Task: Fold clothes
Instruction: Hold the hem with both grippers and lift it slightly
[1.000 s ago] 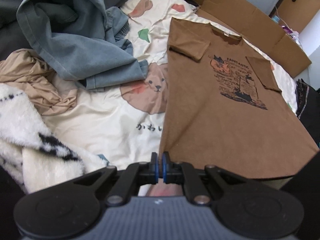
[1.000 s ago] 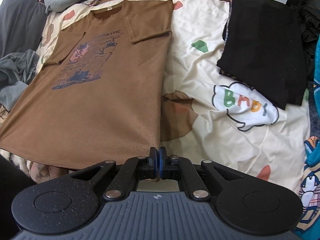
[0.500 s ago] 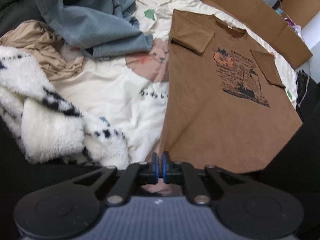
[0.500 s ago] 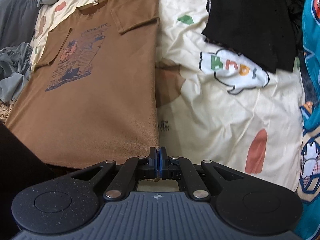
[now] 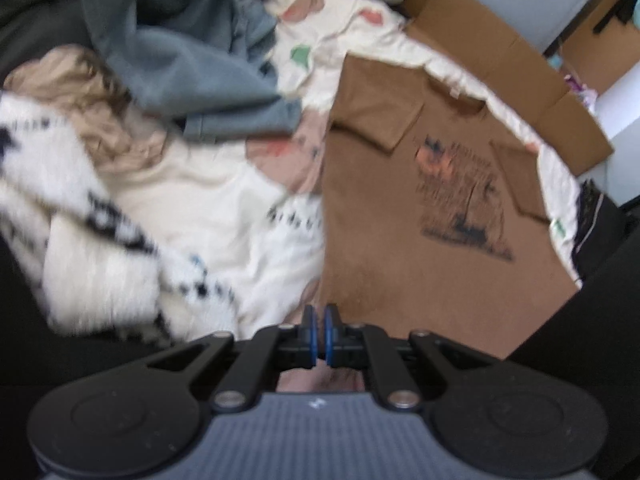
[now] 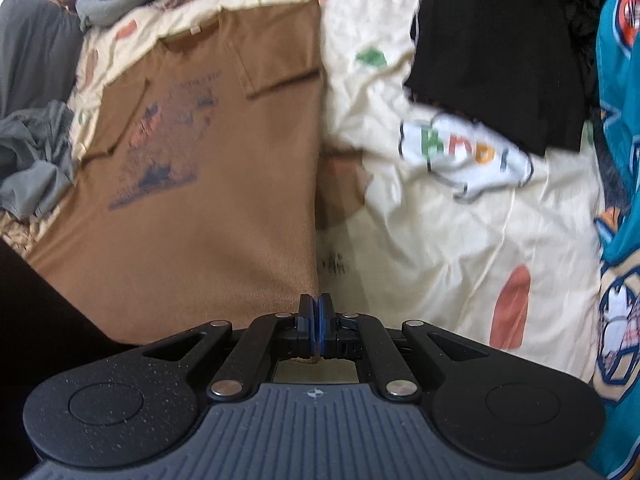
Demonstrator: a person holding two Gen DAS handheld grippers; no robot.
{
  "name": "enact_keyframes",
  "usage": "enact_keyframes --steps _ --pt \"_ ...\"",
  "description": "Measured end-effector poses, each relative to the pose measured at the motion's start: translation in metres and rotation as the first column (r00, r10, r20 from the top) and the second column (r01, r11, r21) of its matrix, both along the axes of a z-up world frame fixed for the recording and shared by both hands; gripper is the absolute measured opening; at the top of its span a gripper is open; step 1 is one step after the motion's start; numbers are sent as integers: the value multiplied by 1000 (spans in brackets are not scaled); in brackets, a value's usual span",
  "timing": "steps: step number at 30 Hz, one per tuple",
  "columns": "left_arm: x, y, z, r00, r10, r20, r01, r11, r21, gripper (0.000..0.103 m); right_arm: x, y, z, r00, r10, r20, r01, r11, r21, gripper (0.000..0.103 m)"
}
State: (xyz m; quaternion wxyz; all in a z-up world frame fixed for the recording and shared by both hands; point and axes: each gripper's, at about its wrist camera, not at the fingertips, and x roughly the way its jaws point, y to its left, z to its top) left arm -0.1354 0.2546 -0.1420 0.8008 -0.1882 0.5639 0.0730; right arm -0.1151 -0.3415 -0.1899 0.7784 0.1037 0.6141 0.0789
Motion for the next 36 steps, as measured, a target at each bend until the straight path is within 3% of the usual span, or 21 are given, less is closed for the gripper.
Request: enact_keyframes --steps 12,25,36 --pt "49 3 55 987 -7 161 7 1000 -1 4 48 -3 69 988 -7 152 5 1000 11 0" --pt "90 15 72 983 39 177 -40 999 -1 4 101 7 94 975 23 222 -39 997 67 0" --pt "141 24 77 978 3 209 -1 1000 -12 4 146 17 106 970 17 242 -34 997 66 0"
